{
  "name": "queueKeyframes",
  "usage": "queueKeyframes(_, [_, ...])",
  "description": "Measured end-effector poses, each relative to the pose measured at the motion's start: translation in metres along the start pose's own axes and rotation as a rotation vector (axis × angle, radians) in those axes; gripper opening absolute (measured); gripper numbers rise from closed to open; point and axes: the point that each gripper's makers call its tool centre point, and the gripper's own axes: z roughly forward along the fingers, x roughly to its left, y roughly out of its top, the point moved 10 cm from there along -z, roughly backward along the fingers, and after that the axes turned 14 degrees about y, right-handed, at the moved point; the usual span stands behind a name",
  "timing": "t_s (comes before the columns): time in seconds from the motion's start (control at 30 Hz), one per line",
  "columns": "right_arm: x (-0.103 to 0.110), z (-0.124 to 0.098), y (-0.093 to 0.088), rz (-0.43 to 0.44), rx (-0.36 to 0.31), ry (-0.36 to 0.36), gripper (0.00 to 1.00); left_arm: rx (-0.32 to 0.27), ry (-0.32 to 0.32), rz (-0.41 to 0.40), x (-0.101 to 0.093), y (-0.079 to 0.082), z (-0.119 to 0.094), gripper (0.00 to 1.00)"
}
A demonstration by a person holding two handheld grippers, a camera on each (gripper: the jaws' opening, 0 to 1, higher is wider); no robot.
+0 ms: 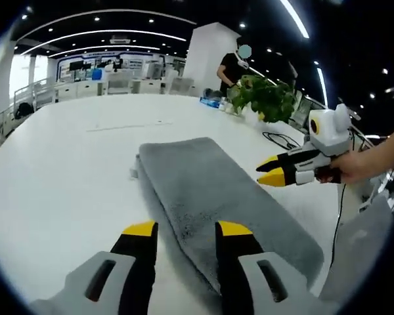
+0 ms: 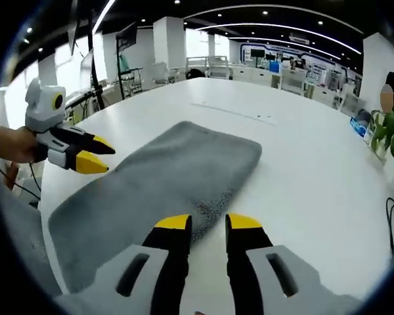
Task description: Fold the towel on the table until its edges align and the towel forms a compact rectangular stack.
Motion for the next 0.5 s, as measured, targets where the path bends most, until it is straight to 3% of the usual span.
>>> queueKeyframes(0.13, [0.003,-0.009,-0.009,0.005,0.007,0.008,0.29,-0.012,-0.036,0.025,-0.009,0.0,-0.013,0.46])
queueKeyframes(0.2, [0.006,-0.015,-0.011,-0.032,0.013,-0.009,0.34,-0.005,-0.057,0.026,-0.012,-0.003,-0.017,0.5])
queueKeyframes(0.3, [0.013,-0.021,-0.015,-0.045,0.018,0.032,0.36,0.004,-0.121,0.019,-0.016,-0.009,-0.024,0.58])
queueKeyframes(0.43, [0.034,-0.029,-0.013,-0.115,0.038,0.078,0.37,0.011,-0.173,0.094,-0.023,-0.011,-0.036,0.62])
queueKeyframes(0.5, [0.031,-0.03,-0.009,-0.132,0.036,0.095,0.38,0.019,-0.209,0.148,-0.027,-0.013,-0.04,0.62])
